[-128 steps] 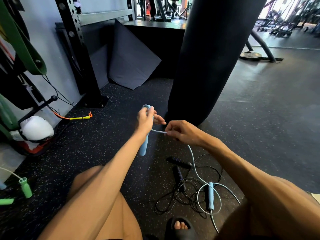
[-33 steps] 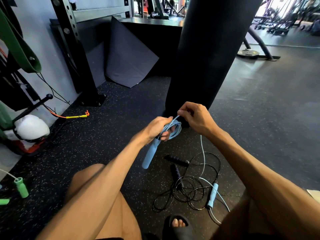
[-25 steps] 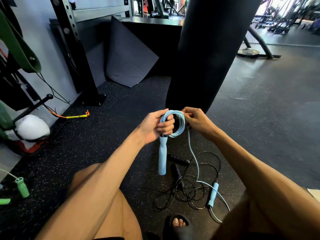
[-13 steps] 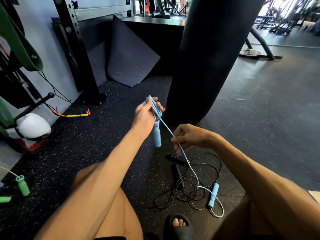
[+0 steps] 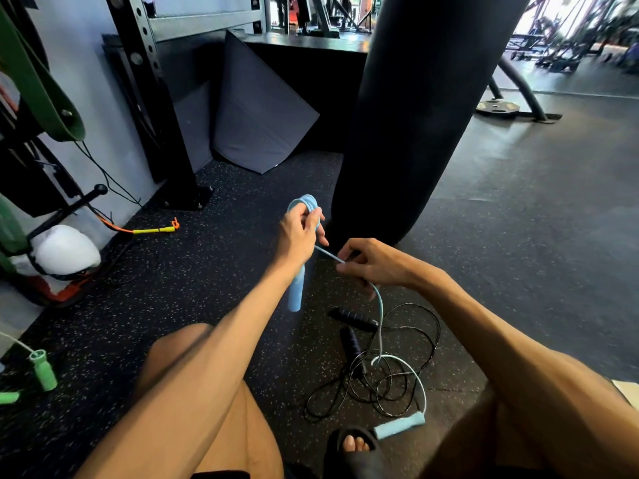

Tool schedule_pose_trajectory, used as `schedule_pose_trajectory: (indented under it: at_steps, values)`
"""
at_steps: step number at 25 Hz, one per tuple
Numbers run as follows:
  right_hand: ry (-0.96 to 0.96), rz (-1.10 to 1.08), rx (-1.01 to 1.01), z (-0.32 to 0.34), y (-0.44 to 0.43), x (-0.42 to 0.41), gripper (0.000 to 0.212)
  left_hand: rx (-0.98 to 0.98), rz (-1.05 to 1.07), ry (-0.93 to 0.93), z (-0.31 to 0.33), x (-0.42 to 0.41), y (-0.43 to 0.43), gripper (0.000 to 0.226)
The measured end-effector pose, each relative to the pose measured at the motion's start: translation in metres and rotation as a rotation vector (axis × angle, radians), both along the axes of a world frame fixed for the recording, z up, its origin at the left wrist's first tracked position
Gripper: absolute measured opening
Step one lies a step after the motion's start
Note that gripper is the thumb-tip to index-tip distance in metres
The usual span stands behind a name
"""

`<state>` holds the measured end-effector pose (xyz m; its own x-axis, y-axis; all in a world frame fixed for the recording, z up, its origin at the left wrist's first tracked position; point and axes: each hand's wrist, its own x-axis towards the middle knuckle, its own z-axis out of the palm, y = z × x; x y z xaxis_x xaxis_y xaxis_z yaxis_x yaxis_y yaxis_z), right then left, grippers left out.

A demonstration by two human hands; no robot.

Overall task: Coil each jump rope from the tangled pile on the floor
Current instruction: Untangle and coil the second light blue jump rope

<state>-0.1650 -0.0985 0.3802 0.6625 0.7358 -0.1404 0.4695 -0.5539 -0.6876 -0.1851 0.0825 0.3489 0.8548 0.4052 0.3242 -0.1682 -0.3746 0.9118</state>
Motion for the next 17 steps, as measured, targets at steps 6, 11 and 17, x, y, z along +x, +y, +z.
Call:
schedule_pose_trajectory:
  at_steps: [6,11,17]
  values:
    - [-0.179,-0.062,0.047,0.008,-0.007,0.012,0.007,0.101,0.071,0.040,-0.006,0.005,0.005,0.021]
    - [-0.415,-0.075,0.215,0.011,-0.008,0.018,0.011,0.131,-0.123,0.167,-0.011,0.004,0.002,0.027]
    - [-0.492,-0.209,0.358,0.009,-0.014,0.028,0.013,-0.214,-0.597,0.403,-0.002,-0.005,-0.014,0.044]
